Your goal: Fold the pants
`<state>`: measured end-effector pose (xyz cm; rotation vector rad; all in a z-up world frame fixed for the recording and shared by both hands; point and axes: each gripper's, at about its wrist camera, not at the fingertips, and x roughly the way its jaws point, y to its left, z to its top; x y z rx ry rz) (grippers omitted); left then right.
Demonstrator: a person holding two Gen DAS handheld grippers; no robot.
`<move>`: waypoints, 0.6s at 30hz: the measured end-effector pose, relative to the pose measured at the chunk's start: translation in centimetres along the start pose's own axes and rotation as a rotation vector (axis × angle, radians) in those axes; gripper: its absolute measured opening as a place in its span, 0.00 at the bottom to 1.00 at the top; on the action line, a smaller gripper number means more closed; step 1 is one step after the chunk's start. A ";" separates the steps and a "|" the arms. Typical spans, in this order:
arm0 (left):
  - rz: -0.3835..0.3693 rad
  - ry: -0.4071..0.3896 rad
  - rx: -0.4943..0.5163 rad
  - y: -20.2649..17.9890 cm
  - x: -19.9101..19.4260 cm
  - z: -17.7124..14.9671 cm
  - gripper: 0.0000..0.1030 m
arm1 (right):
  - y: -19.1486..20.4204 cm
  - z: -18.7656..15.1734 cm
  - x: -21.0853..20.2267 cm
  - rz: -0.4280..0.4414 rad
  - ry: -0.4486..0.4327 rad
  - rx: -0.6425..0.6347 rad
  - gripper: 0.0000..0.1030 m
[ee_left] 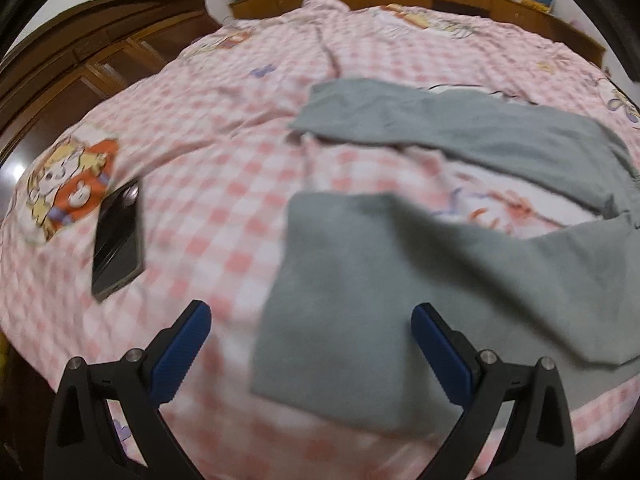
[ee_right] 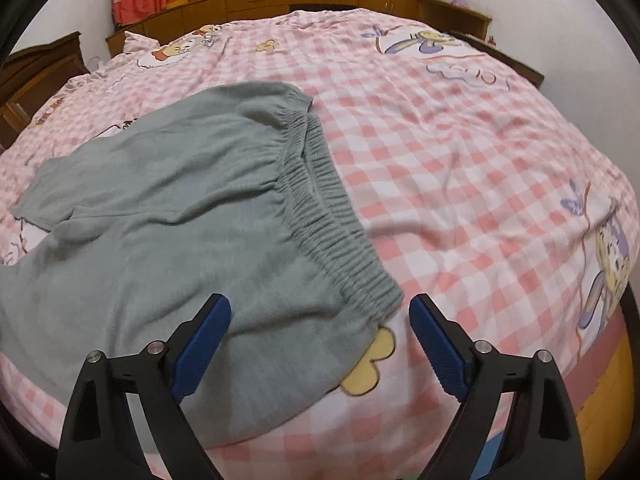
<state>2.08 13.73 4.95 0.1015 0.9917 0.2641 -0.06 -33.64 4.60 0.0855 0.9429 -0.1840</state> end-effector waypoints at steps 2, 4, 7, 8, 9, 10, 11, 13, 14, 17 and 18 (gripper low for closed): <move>-0.011 0.020 -0.016 0.8 0.5 -0.4 0.99 | 1.2 -0.4 -0.4 0.016 -0.007 -0.035 0.90; -0.024 0.031 -0.041 1.3 0.8 -0.7 0.99 | 2.5 -0.7 -0.5 0.020 -0.008 -0.068 0.90; -0.032 0.028 -0.039 1.2 1.2 -0.7 0.99 | 4.5 -1.5 -0.5 0.028 -0.001 -0.115 0.90; -0.030 0.025 -0.027 1.1 1.3 -0.8 0.99 | 5.1 -1.9 -0.4 0.031 0.004 -0.129 0.90; -0.031 0.024 -0.022 0.9 1.4 -0.7 0.99 | 5.6 -2.1 -0.4 0.031 0.006 -0.137 0.90; -0.039 0.026 -0.023 0.9 1.6 -0.7 0.99 | 5.9 -2.3 -0.3 0.032 0.009 -0.146 0.90; -0.051 0.027 -0.032 0.9 1.7 -0.8 0.98 | 6.3 -2.5 -0.3 0.038 0.014 -0.152 0.90; -0.095 0.031 -0.049 1.0 1.7 -0.8 0.86 | 6.9 -2.8 -0.2 0.046 0.022 -0.156 0.90; -0.126 0.035 -0.059 1.0 1.7 -0.8 0.81 | 7.1 -2.8 -0.2 0.046 0.023 -0.157 0.90; -0.164 0.034 -0.065 0.8 1.2 -0.8 0.62 | 7.6 -2.8 -0.2 0.052 0.024 -0.157 0.90; -0.170 0.027 -0.058 0.6 1.0 -0.8 0.53 | 7.7 -2.8 -0.2 0.055 0.023 -0.155 0.90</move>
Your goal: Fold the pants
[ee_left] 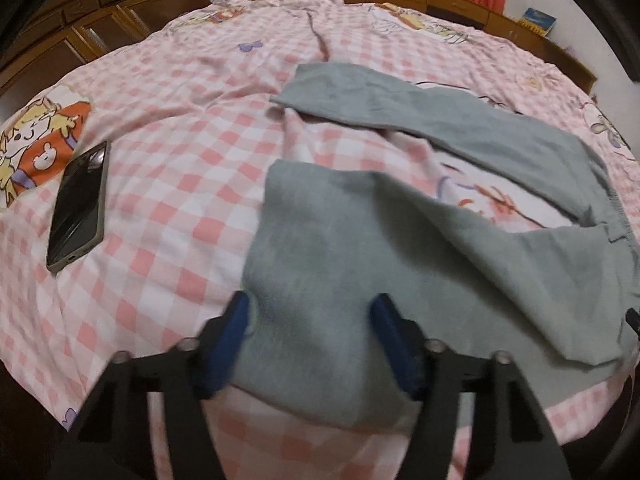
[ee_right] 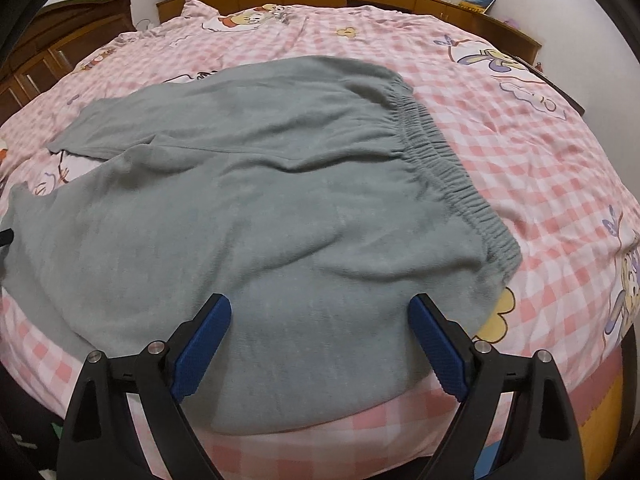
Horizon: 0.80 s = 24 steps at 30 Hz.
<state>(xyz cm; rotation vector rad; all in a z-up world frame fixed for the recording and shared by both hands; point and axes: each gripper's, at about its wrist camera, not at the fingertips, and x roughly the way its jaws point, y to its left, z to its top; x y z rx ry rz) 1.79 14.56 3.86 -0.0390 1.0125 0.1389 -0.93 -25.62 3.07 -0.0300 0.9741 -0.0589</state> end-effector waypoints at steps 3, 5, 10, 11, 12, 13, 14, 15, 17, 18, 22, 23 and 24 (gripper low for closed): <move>-0.041 -0.012 0.018 -0.6 -0.5 0.0 0.18 | 0.2 0.0 -0.2 0.000 -0.005 0.001 0.90; -0.028 -0.025 0.014 -0.9 -1.1 0.0 0.10 | 0.2 0.0 -0.5 0.001 -0.011 -0.002 0.90; -0.054 -0.047 -0.021 -0.5 -3.0 0.1 0.04 | -0.3 0.0 -1.3 -0.016 -0.029 -0.003 0.90; -0.052 -0.051 -0.023 -0.3 -3.5 0.1 0.04 | -0.6 0.0 -1.5 -0.024 -0.031 0.001 0.90; -0.053 -0.049 -0.027 -0.2 -3.8 0.1 0.04 | -1.1 0.0 -1.6 -0.037 -0.032 0.013 0.90; -0.052 -0.043 -0.032 0.1 -4.1 0.0 0.04 | -1.5 0.0 -1.7 -0.047 -0.034 0.026 0.90; -0.046 -0.039 -0.041 0.4 -4.4 -0.1 0.04 | -2.2 0.0 -1.9 -0.054 -0.039 0.047 0.90; -0.038 -0.039 -0.043 0.6 -4.7 -0.3 0.04 | -2.7 0.1 -2.1 -0.058 -0.041 0.061 0.90; -0.006 -0.042 -0.034 1.0 -5.5 -0.8 0.04 | -3.8 0.2 -2.5 -0.070 -0.053 0.083 0.90; 0.006 -0.041 -0.029 1.3 -5.7 -1.1 0.05 | -4.1 0.3 -2.7 -0.078 -0.058 0.086 0.90; 0.021 0.001 -0.053 2.7 -5.4 -2.5 0.05 | -5.4 0.6 -3.1 -0.107 -0.073 0.089 0.90; 0.017 0.019 -0.057 2.9 -4.9 -2.8 0.05 | -5.7 0.6 -3.0 -0.114 -0.074 0.091 0.90; 0.012 0.041 -0.058 3.0 -4.3 -3.1 0.05 | -6.1 0.6 -2.8 -0.122 -0.071 0.097 0.90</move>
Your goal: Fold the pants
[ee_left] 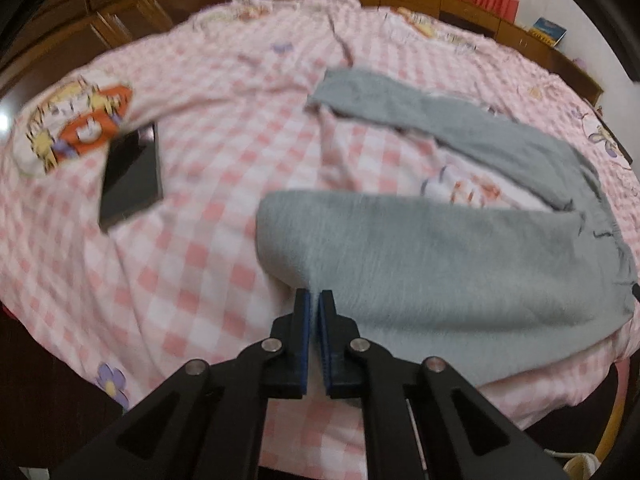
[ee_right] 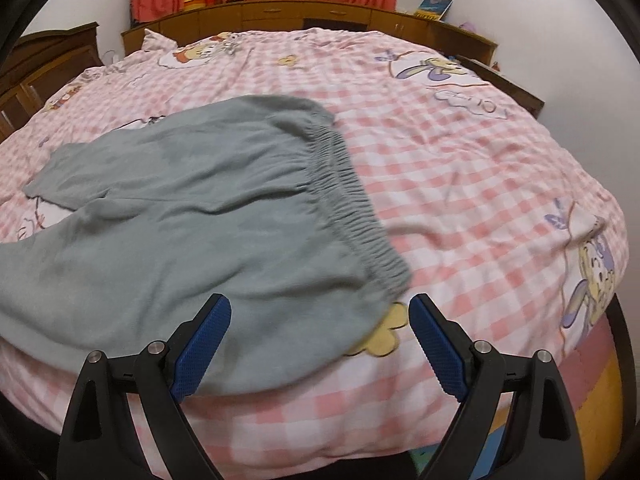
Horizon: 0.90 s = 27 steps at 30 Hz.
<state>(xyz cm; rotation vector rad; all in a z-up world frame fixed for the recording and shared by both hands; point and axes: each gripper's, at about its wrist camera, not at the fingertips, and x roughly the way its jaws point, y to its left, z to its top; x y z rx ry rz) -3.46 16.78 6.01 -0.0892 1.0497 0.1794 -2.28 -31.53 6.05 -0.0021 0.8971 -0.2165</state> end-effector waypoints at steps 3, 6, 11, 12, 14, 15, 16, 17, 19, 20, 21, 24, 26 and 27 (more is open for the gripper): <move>0.042 0.034 0.007 -0.3 1.3 -0.9 0.19 | -1.2 -0.2 0.6 -0.009 0.013 0.035 0.90; 0.094 0.028 -0.008 0.1 1.7 -1.3 0.36 | -2.4 -0.4 1.1 0.003 0.022 0.076 0.90; 0.081 0.000 -0.015 0.0 0.6 -1.3 0.37 | -3.5 -0.3 1.9 0.002 0.032 0.098 0.90; 0.080 -0.008 -0.003 -0.2 0.3 -1.3 0.37 | -3.6 -0.3 2.0 0.002 0.030 0.101 0.90; 0.063 -0.023 0.027 -1.1 -0.3 -1.3 0.38 | -3.8 -0.4 2.3 0.007 0.032 0.109 0.90; 0.053 -0.034 0.047 -1.7 -0.7 -1.3 0.39 | -3.9 -0.4 2.5 0.006 0.037 0.113 0.90; 0.049 -0.042 0.062 -2.2 -0.9 -1.3 0.43 | -4.0 -0.5 2.7 0.009 0.041 0.119 0.90; 0.048 -0.050 0.078 -2.7 -1.1 -1.3 0.44 | -4.1 -0.6 2.9 0.016 0.044 0.126 0.90; 0.045 -0.070 0.117 -3.9 -1.4 -1.2 0.49 | -4.3 -0.7 3.2 0.032 0.049 0.143 0.90; 0.041 -0.077 0.134 -4.4 -1.4 -1.3 0.49 | -4.5 -0.8 3.3 0.049 0.048 0.153 0.86; 0.037 -0.081 0.149 -4.9 -1.4 -1.3 0.50 | -4.6 -0.8 3.3 0.087 0.043 0.165 0.72; 0.002 -0.074 0.172 -6.2 -1.1 -1.5 0.50 | -4.7 -0.8 3.1 0.161 0.041 0.186 0.22; -0.053 -0.057 0.174 -7.1 -0.7 -1.9 0.50 | -4.9 -0.6 2.2 0.144 0.017 0.184 0.11; -0.085 -0.049 0.181 -7.6 -0.5 -2.2 0.50 | -5.1 -0.5 1.9 0.151 0.008 0.191 0.07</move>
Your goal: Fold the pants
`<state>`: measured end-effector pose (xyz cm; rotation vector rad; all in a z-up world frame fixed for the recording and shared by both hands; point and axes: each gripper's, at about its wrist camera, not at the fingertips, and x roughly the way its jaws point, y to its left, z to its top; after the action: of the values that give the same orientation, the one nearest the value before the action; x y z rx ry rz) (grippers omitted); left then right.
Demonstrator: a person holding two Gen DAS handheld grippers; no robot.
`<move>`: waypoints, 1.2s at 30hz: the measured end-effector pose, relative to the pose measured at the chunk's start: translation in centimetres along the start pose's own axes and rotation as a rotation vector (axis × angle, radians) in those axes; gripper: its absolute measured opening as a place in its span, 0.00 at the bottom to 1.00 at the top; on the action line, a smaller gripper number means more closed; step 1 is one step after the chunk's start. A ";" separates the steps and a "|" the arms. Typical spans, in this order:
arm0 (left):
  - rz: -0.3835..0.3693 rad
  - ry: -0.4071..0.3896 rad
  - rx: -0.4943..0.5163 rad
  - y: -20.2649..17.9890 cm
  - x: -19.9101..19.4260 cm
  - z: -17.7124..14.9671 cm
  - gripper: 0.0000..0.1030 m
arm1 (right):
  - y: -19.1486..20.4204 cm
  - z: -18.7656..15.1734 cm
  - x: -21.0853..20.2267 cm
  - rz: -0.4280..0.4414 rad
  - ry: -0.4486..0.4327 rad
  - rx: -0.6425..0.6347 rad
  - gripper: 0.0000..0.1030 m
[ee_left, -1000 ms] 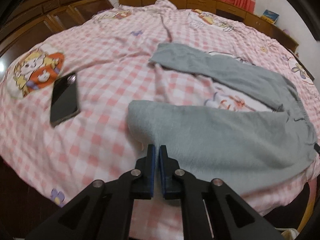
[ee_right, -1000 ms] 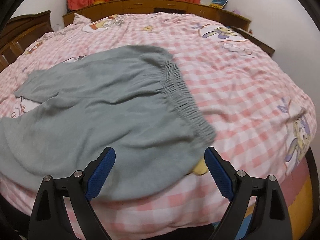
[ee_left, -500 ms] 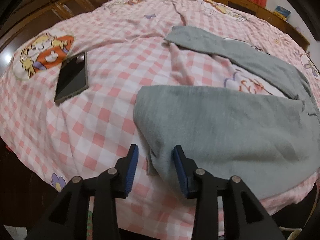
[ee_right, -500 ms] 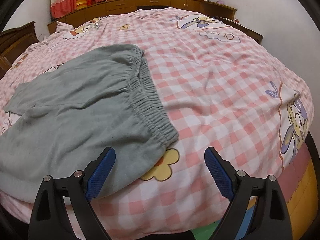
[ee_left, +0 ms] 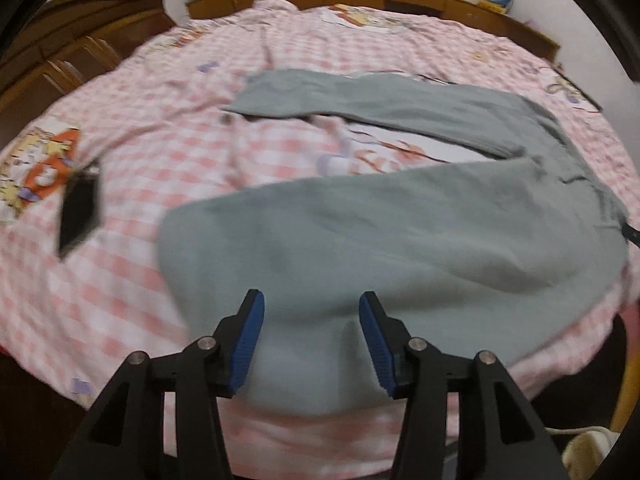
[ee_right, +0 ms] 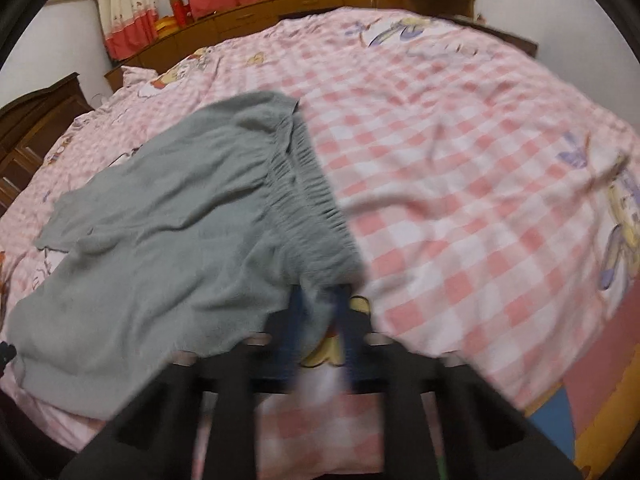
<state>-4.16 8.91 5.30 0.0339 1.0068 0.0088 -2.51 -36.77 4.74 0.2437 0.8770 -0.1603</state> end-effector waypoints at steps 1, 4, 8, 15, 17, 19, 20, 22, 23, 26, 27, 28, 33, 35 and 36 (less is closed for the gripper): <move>-0.023 0.005 0.008 -0.5 0.1 -0.1 0.50 | -0.1 0.0 -0.4 0.005 -0.008 0.007 0.05; -0.088 0.004 0.057 -2.6 0.2 -0.2 0.50 | -0.2 0.2 -1.2 0.004 -0.020 0.002 0.04; -0.183 -0.016 0.166 -6.2 -0.5 -0.5 0.52 | 0.0 0.5 -1.5 0.012 -0.020 0.015 0.04; -0.342 -0.036 0.302 -11.6 -1.1 -1.2 0.57 | 0.3 2.2 -2.2 0.042 -0.038 0.039 0.04; -0.347 -0.033 0.330 -12.7 -0.9 -1.4 0.57 | 0.3 2.5 -2.3 0.046 -0.037 0.041 0.04; -0.348 -0.030 0.349 -13.7 -0.8 -1.6 0.57 | 0.2 2.6 -2.4 0.055 -0.038 0.048 0.04; -0.344 -0.029 0.359 -14.1 -0.6 -1.6 0.57 | 0.1 2.7 -2.4 0.058 -0.038 0.051 0.04; -0.324 -0.024 0.380 -14.7 0.0 -1.9 0.57 | 0.0 2.6 -2.5 0.070 -0.035 0.057 0.04; -0.305 -0.024 0.390 -15.0 0.4 -2.0 0.57 | -0.1 2.5 -2.4 0.069 -0.032 0.053 0.04; -0.206 -0.033 0.416 -15.7 2.1 -2.0 0.56 | -0.3 2.0 -2.2 0.066 -0.019 0.044 0.04; -0.177 -0.028 0.415 -15.9 2.7 -1.9 0.51 | -0.4 1.9 -2.1 0.068 -0.014 0.043 0.04; -0.164 -0.026 0.403 -15.8 2.9 -1.8 0.31 | -0.5 1.7 -2.0 0.069 -0.006 0.038 0.04; -0.248 -0.031 0.333 -14.8 2.0 -1.0 0.11 | -0.3 0.4 -2.0 0.079 0.045 -0.103 0.28; -0.260 -0.044 0.317 -14.6 1.3 -0.6 0.11 | 0.0 -0.4 -2.5 0.060 0.048 -0.192 0.40; -0.269 -0.048 0.305 -14.4 1.0 -0.4 0.11 | 0.2 -0.7 -2.8 0.054 0.044 -0.229 0.42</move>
<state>-4.03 -5.42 3.75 0.1766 0.9514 -0.3903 -4.72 -36.30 6.49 0.0568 0.9236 -0.0040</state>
